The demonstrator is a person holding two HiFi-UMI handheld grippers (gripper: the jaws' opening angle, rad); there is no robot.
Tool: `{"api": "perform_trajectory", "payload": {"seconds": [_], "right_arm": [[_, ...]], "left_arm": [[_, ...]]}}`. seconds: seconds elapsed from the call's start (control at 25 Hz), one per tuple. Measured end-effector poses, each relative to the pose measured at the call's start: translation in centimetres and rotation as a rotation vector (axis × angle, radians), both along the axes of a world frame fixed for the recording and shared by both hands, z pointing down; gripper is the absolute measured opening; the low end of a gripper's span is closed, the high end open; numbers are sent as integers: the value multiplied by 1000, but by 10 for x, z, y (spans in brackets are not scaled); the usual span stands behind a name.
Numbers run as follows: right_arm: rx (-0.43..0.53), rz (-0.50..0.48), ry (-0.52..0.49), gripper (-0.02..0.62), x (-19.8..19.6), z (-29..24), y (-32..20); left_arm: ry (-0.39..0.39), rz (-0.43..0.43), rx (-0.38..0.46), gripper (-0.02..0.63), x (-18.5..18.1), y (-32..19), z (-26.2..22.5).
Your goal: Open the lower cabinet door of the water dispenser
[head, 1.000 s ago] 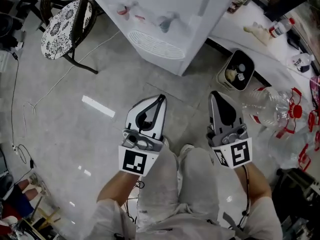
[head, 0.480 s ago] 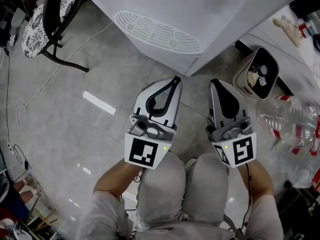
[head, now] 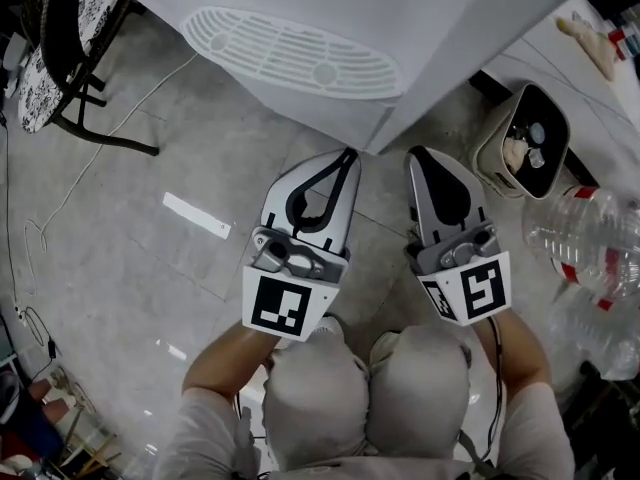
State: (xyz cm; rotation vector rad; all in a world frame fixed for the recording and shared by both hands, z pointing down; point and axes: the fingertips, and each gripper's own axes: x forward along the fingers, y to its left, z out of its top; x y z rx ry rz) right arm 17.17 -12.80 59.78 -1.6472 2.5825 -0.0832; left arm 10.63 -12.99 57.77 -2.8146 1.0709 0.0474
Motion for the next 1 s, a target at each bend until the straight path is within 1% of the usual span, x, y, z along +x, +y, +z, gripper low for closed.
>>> {"api": "perform_trajectory", "payload": {"seconds": [0.16, 0.28, 0.44, 0.48, 0.52, 0.56, 0.68, 1.0], "right_arm": [[5, 1, -13, 18, 4, 14, -7], [-11, 9, -17, 18, 10, 25, -12], [-15, 6, -18, 22, 14, 33, -19], [-17, -7, -12, 41, 14, 35, -20], [-22, -24, -4, 80, 13, 39, -20], [-27, -40, 6, 106, 11, 43, -21], [-36, -63, 33, 167, 9, 52, -26], [-19, -64, 38, 223, 5, 61, -40]], "left_arm": [[-1, 5, -3, 0, 6, -2, 13], [-12, 8, -8, 0, 10, -3, 20], [-7, 28, 21, 0, 17, -3, 18], [-3, 30, 26, 0, 18, -3, 17], [-2, 32, 29, 0, 19, -2, 17], [-2, 35, 31, 0, 20, 0, 17], [-8, 43, 39, 0, 22, 2, 19], [-2, 68, 44, 0, 27, 10, 24]]}}
